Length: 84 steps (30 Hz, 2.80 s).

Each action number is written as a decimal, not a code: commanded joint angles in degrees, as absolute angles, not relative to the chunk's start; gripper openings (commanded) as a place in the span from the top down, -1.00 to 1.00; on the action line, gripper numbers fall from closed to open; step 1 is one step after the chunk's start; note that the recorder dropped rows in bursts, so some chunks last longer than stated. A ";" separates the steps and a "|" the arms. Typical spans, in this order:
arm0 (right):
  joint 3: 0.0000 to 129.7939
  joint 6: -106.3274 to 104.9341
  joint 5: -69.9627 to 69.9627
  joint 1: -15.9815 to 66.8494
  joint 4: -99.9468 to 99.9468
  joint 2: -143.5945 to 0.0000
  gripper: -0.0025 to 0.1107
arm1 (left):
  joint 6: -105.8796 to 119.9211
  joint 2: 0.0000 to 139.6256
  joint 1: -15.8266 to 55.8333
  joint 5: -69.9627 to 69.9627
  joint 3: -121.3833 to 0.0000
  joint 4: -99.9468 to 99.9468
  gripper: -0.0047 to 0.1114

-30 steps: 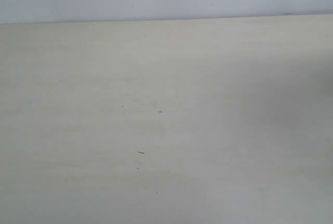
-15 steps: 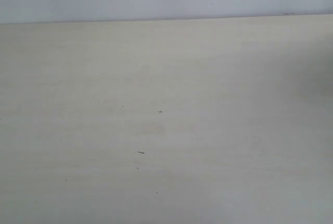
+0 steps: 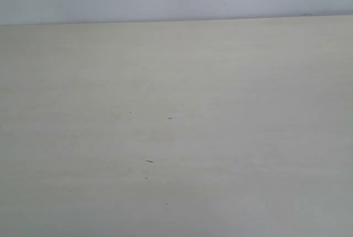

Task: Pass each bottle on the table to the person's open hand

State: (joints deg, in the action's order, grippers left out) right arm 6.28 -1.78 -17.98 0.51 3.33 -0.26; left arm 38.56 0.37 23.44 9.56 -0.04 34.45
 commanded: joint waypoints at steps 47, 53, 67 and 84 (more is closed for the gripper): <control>6.15 -1.79 -17.68 0.28 3.36 0.00 0.92 | -13.95 0.00 -1.36 6.22 0.00 -8.58 0.90; 6.15 -1.79 -17.68 0.28 3.36 0.00 0.92 | -13.95 0.00 -1.36 6.22 0.00 -8.58 0.90; 6.15 -1.79 -17.68 0.28 3.36 0.00 0.92 | -13.84 0.00 -0.27 6.22 0.00 -9.87 0.90; 6.15 -1.79 -17.68 0.28 3.36 0.00 0.92 | -13.84 0.00 2.97 6.22 0.00 -9.96 0.90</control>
State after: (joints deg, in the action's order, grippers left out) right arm 6.28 -1.78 -17.98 0.51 3.33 -0.26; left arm -13.54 0.37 2.52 6.52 -0.01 -9.56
